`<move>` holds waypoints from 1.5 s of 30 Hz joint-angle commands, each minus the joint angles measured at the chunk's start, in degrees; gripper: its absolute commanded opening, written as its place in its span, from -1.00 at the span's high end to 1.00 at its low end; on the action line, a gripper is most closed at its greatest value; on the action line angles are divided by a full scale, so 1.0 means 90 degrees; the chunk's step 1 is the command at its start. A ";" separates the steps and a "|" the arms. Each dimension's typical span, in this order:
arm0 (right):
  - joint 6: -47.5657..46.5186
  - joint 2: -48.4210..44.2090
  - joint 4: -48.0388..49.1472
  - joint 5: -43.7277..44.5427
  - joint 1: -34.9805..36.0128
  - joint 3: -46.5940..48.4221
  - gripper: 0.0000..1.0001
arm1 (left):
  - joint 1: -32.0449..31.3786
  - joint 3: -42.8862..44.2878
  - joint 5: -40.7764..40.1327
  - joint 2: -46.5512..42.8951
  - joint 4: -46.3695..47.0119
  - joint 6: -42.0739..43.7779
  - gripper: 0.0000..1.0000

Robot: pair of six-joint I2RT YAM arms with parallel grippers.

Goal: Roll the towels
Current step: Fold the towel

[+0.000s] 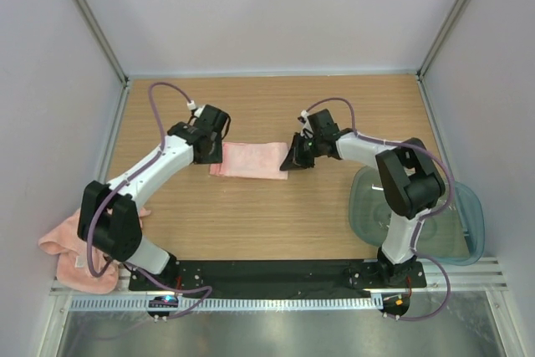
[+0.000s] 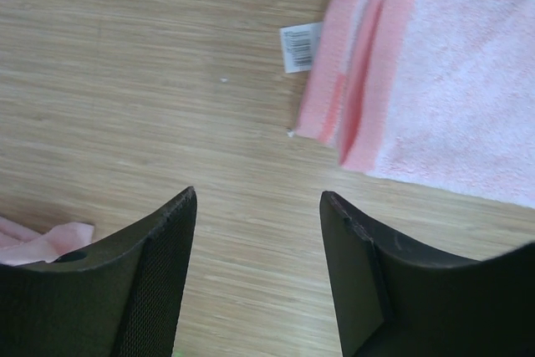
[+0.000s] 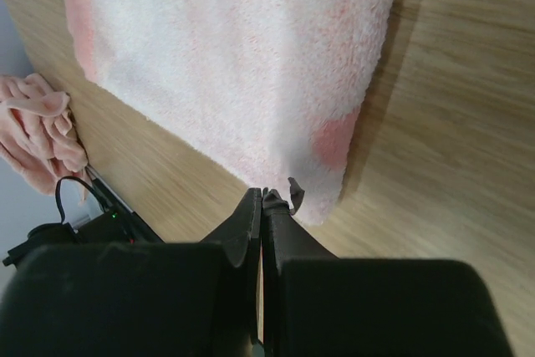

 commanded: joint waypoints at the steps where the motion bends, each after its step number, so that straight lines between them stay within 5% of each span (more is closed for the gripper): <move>1: -0.0293 -0.0806 -0.0346 0.0227 0.0002 0.0055 0.98 | -0.0340 0.0426 0.0110 0.0336 0.0088 -0.0437 -0.22; 10: -0.0302 -0.1061 -0.0610 0.0130 -0.0008 0.0416 0.98 | -0.0566 0.0456 0.0413 0.1635 0.0382 -0.1052 0.03; 28: -0.0117 0.0404 -0.0053 0.0002 -0.0096 0.0163 0.98 | -0.0566 0.0484 -0.0036 0.2544 0.0226 -0.1043 0.06; 38: -0.0331 -0.0620 -0.1067 0.0353 0.0021 0.0328 0.95 | -0.1082 0.1509 -0.1451 0.2486 -0.0789 -0.0838 -0.04; 39: -0.0428 -0.0747 -0.1272 0.0683 0.0031 0.0619 0.85 | -0.1151 0.1607 -0.1597 0.2456 -0.1003 -0.0828 -0.06; 40: -0.0468 -0.0932 -0.1661 0.0841 0.0021 0.0777 0.39 | -0.1287 0.1821 -0.1637 0.2359 -0.1082 -0.0818 -0.07; 41: -0.0517 -0.1040 -0.1878 0.1084 0.0031 0.0942 0.16 | -0.1346 0.1910 -0.1657 0.2300 -0.1170 -0.0809 -0.08; 45: -0.0712 -0.1499 -0.2747 0.2401 0.0031 0.1694 -0.40 | -0.1794 0.2203 -0.1774 0.2007 -0.1298 -0.0770 -0.11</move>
